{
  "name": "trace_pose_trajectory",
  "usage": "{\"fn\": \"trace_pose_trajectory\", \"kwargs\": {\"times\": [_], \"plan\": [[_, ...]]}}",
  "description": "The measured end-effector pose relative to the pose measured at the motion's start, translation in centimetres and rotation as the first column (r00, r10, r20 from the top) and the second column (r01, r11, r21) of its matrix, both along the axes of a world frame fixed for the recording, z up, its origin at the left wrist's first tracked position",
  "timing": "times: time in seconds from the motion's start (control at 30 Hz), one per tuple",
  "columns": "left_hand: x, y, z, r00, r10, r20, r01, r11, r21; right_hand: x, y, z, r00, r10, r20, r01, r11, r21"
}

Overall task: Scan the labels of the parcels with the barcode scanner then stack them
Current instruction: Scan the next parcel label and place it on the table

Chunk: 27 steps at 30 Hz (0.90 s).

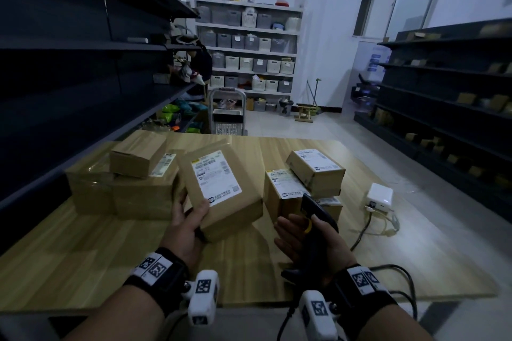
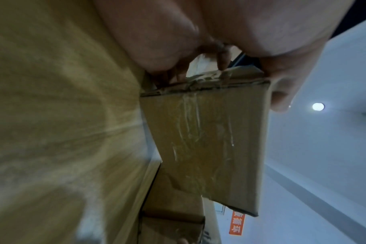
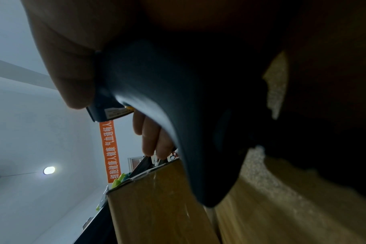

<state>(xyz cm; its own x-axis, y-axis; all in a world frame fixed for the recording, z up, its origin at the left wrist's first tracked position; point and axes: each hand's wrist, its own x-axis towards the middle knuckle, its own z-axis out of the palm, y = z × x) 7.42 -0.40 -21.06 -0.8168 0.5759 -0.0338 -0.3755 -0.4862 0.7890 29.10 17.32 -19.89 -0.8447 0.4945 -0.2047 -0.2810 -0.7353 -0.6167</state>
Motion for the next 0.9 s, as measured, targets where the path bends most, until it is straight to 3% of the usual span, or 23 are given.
{"fn": "trace_pose_trajectory", "kwargs": {"times": [0.13, 0.37, 0.53, 0.67, 0.9], "plan": [[-0.1, -0.2, -0.1, 1.0, 0.017, -0.012, -0.017, 1.0, 0.002, -0.1, -0.5, 0.4, 0.993, -0.071, 0.093, 0.067, 0.997, 0.045], [-0.3, -0.4, -0.3, 0.996, 0.053, -0.068, -0.059, 0.994, -0.093, 0.3, -1.6, 3.5, 0.969, 0.035, 0.244, -0.099, 0.962, 0.256], [-0.3, -0.9, -0.5, 0.991, 0.076, -0.107, -0.09, 0.987, -0.135, -0.6, -4.0, 8.5, 0.93, -0.082, 0.359, -0.114, 0.864, 0.491], [0.1, -1.4, 0.0, 0.983, 0.08, -0.164, -0.097, 0.99, -0.099, -1.4, -5.7, 12.1, 0.887, -0.224, 0.404, -0.121, 0.73, 0.672], [0.7, -1.7, 0.7, 0.97, 0.072, -0.234, -0.103, 0.987, -0.125, -2.0, -7.7, 15.8, 0.784, -0.283, 0.552, -0.292, 0.616, 0.732]]}}
